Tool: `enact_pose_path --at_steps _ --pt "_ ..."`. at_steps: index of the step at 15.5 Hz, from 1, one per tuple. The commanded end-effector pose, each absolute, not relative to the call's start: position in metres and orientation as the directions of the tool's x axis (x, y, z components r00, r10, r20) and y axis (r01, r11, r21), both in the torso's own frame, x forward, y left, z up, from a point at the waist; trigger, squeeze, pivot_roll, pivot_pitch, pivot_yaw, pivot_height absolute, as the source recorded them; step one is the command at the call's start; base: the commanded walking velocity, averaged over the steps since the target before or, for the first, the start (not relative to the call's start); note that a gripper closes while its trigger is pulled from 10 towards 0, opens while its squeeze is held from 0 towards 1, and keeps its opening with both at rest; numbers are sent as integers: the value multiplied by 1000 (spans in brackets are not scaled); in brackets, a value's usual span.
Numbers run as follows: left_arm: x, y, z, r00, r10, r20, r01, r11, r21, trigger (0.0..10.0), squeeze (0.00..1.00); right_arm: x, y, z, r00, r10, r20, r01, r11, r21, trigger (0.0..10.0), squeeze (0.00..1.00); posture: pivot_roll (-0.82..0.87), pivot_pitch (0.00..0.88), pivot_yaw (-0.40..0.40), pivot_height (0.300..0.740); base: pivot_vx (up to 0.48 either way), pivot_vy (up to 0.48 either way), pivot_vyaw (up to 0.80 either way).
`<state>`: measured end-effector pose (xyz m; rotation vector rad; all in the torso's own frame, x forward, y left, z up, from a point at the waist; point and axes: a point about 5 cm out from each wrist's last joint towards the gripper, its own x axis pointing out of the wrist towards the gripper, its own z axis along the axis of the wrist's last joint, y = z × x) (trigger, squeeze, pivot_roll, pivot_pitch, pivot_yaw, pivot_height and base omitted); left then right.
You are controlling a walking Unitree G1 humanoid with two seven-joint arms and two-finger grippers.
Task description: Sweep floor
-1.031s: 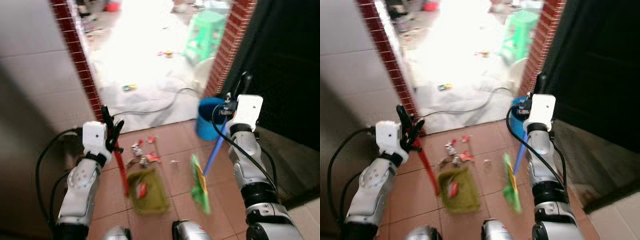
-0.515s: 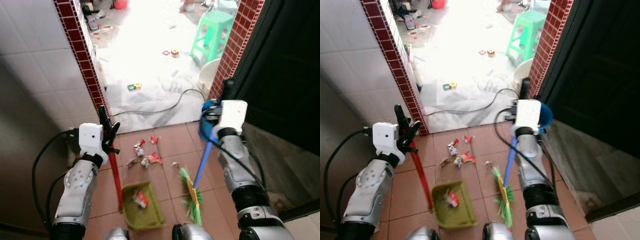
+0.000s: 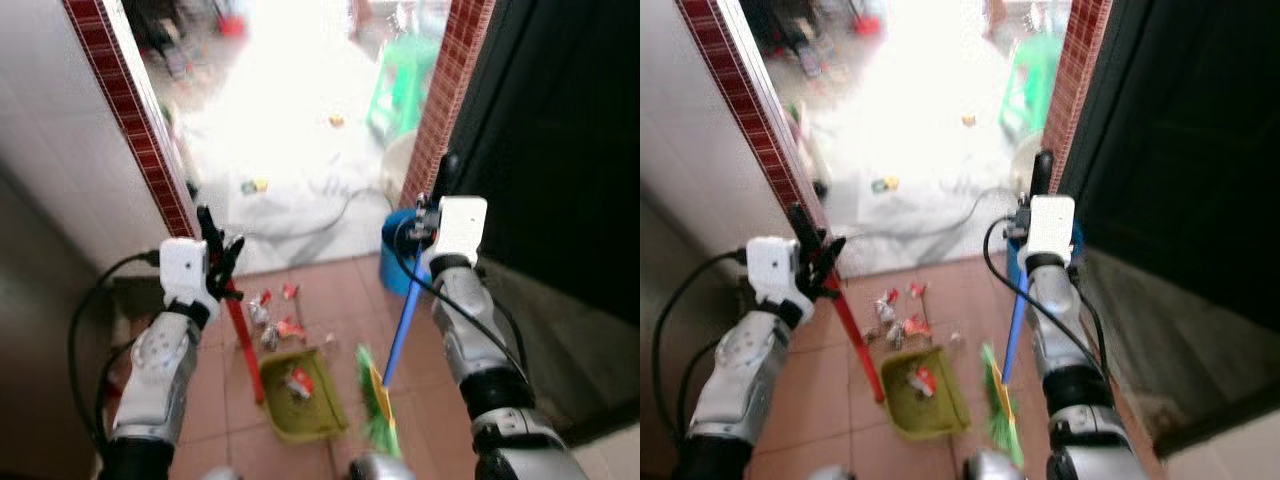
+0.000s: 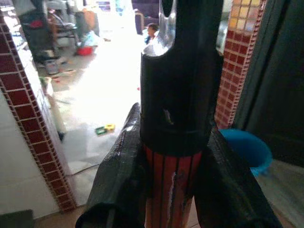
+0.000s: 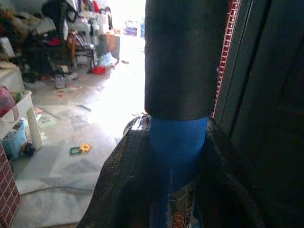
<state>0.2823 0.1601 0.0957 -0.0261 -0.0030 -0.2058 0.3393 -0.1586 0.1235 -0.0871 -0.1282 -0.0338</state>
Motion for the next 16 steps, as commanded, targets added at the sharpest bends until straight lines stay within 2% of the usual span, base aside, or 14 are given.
enact_pose_path --at_steps 1,6,16 --pt "287 157 107 972 -227 55 228 974 -8 10000 0 343 -165 136 982 -39 183 58 994 -97 10000 0 -78 0 42 740 0 -292 0" --pt "291 155 107 971 -234 57 235 972 -10 10000 0 347 -170 142 979 -55 197 76 992 -103 10000 0 -85 0 46 740 0 -279 0" --pt "292 155 109 982 -169 89 173 984 -33 10000 0 347 -179 138 982 -48 183 73 988 -133 10000 0 -87 0 21 740 0 0 0"
